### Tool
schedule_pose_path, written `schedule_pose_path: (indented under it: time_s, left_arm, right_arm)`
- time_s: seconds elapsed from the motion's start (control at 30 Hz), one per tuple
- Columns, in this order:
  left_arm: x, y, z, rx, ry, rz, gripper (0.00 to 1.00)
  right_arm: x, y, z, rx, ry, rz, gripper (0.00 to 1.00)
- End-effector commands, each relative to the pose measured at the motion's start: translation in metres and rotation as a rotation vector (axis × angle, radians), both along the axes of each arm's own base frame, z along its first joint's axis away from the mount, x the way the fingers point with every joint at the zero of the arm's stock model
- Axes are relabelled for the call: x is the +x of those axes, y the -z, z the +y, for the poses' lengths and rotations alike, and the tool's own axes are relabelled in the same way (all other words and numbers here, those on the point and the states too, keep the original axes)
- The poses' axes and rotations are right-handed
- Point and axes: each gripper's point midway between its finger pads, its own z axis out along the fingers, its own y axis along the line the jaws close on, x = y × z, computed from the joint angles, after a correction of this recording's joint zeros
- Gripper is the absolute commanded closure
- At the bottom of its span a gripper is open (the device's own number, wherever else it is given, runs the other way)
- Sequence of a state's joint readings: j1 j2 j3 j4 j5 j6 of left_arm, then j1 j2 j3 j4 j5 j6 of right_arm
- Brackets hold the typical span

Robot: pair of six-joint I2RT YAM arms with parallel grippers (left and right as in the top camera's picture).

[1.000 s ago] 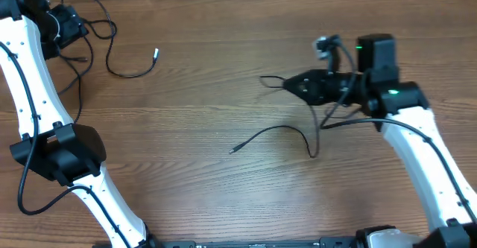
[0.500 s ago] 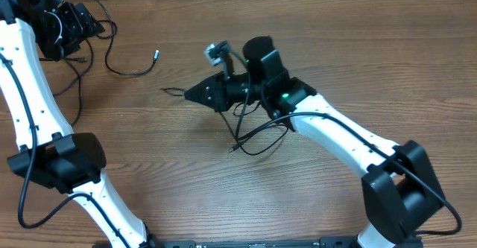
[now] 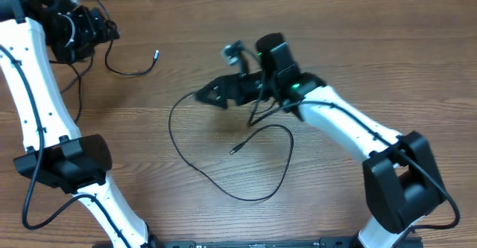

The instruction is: Untangle cables

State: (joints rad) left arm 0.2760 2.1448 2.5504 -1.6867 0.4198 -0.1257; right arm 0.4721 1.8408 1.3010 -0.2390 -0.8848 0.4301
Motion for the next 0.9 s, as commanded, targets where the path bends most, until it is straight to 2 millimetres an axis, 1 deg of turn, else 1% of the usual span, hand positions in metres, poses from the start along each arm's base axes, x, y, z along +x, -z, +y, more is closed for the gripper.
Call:
schedule_pose_path:
  time_s: [0.0,0.03,0.07,0.13,0.17,0.27,0.37,0.4,0.5,0.63,0.7,0.8,0.87]
  left_arm:
    - [-0.005,0.006,-0.037,-0.003,0.132,0.013,0.40]
    - [-0.006,0.012,-0.049,-0.005,0.169,0.033,0.43]
    - [-0.009,0.019,-0.059,-0.008,0.202,0.053,0.46]
    - [-0.016,0.035,-0.082,-0.014,0.276,0.107,0.49]
    - [-0.020,0.042,-0.092,-0.017,0.307,0.132,0.49]
    - [-0.035,0.064,-0.125,-0.022,0.412,0.205,0.40]
    - [-0.048,0.085,-0.157,-0.022,0.499,0.262,0.37]
    - [-0.053,0.091,-0.165,-0.018,0.523,0.278,0.36]
    - [-0.069,0.113,-0.191,0.011,0.600,0.332,0.36]
    - [-0.094,0.146,-0.228,0.028,0.685,0.395,0.36]
    - [-0.107,0.165,-0.239,0.061,0.700,0.431,0.36]
    - [-0.126,0.192,-0.251,0.129,0.715,0.477,0.36]
    - [-0.138,0.206,-0.259,0.158,0.744,0.487,0.36]
  right_arm:
    - [0.029,0.010,-0.047,-0.061,0.142,0.089,0.00]
    - [0.033,0.021,-0.064,-0.105,0.194,0.139,0.00]
    - [0.036,0.033,-0.086,-0.158,0.256,0.198,0.00]
    - [0.039,0.052,-0.125,-0.245,0.357,0.287,0.00]
    - [0.040,0.062,-0.148,-0.293,0.416,0.336,0.00]
    - [0.038,0.079,-0.200,-0.384,0.544,0.439,0.00]
    - [0.035,0.087,-0.237,-0.428,0.633,0.505,0.00]
    - [0.034,0.089,-0.246,-0.440,0.655,0.519,0.00]
    - [0.030,0.093,-0.266,-0.461,0.700,0.561,0.00]
    - [0.024,0.098,-0.276,-0.505,0.723,0.585,0.00]
    - [0.023,0.099,-0.278,-0.523,0.730,0.586,0.00]
    - [0.023,0.100,-0.279,-0.531,0.732,0.585,0.00]
    - [0.023,0.100,-0.279,-0.530,0.732,0.584,0.00]
